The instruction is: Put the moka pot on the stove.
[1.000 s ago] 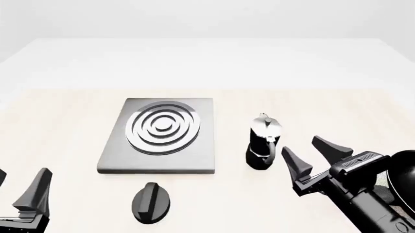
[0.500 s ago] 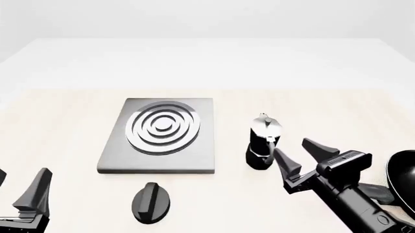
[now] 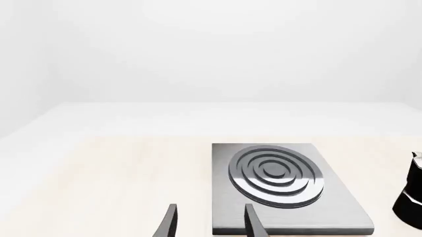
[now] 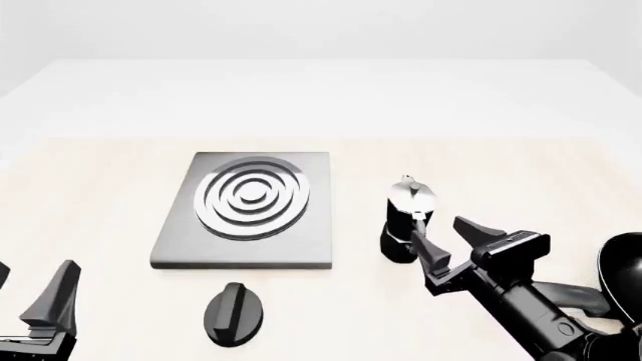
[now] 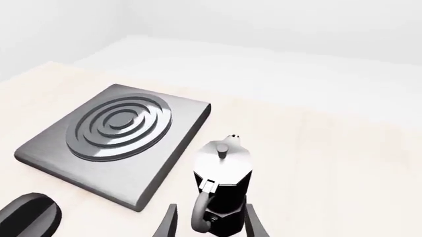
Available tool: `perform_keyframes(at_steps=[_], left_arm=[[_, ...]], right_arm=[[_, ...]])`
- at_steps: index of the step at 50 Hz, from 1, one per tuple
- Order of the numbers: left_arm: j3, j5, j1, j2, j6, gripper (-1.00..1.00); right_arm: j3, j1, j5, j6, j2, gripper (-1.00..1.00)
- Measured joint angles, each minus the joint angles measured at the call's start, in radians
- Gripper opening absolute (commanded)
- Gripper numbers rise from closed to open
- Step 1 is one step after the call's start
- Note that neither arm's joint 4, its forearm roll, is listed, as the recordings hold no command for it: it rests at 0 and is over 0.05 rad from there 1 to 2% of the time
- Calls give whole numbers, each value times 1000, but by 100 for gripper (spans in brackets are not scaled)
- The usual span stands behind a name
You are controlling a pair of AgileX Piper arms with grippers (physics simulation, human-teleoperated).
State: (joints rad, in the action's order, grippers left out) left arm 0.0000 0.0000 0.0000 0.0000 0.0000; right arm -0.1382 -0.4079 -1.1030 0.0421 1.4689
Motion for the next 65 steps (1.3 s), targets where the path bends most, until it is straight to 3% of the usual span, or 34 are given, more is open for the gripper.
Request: perform_keyframes(at_steps=[49,50,65], left_arm=[[0,0,0,0,0,100],[0,0,0,0,0,100],[0,0,0,0,0,100]], right_arm=[[-59,-10,-82,36,213,100],[-60,-11,-83,37,218,-100],[-60,-23,1,13,117,-100]])
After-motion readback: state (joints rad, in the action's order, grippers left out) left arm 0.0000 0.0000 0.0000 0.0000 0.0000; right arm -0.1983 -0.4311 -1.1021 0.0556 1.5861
